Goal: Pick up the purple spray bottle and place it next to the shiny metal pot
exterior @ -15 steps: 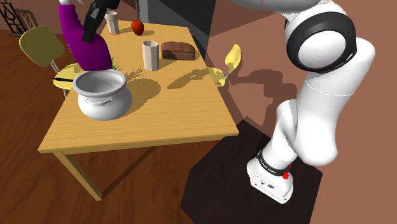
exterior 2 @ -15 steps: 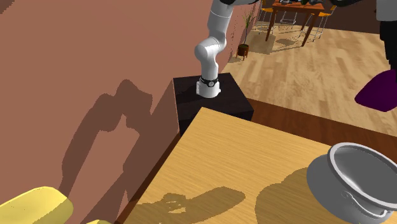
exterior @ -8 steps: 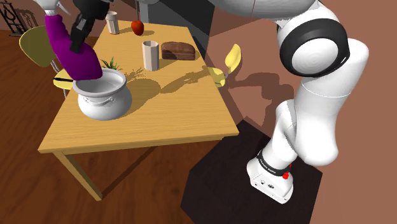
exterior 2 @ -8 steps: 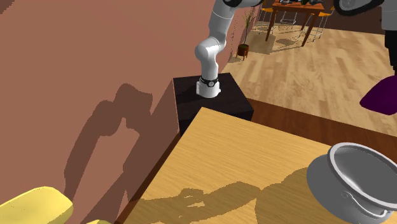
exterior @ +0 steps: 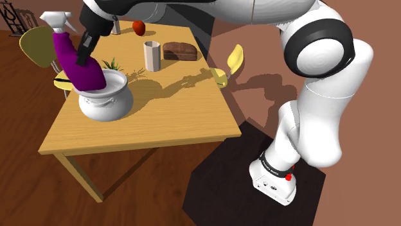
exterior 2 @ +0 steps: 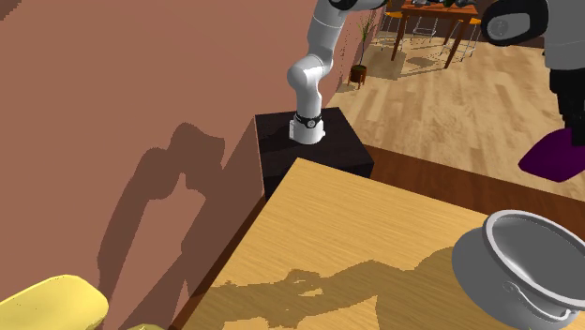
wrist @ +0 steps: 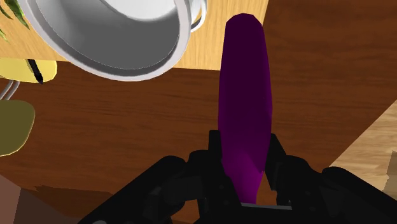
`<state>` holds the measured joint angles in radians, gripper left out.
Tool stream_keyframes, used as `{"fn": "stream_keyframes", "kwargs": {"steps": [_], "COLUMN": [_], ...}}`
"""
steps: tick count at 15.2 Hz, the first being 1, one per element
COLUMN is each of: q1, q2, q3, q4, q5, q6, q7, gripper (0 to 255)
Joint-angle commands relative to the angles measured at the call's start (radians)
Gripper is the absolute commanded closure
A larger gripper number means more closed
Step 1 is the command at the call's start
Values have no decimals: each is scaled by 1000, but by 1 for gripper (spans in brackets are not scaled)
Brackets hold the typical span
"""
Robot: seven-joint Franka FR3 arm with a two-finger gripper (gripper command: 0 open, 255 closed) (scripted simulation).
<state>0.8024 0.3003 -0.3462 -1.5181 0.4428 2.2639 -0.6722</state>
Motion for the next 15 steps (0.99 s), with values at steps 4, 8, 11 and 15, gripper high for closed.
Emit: {"fn": "stream_keyframes", "kwargs": {"steps": [4, 8, 11, 15], "q1": [1, 0, -1, -5], "q2": [7, 15, 24, 38], "q3": [7, 15, 21, 30], "q4": [-56, -95, -122, -154], "q5": [20, 38, 54, 78], "q6": [60, 106, 139, 181], "q7": [-26, -49, -67, -93], "gripper": [255, 255, 255, 255]}}
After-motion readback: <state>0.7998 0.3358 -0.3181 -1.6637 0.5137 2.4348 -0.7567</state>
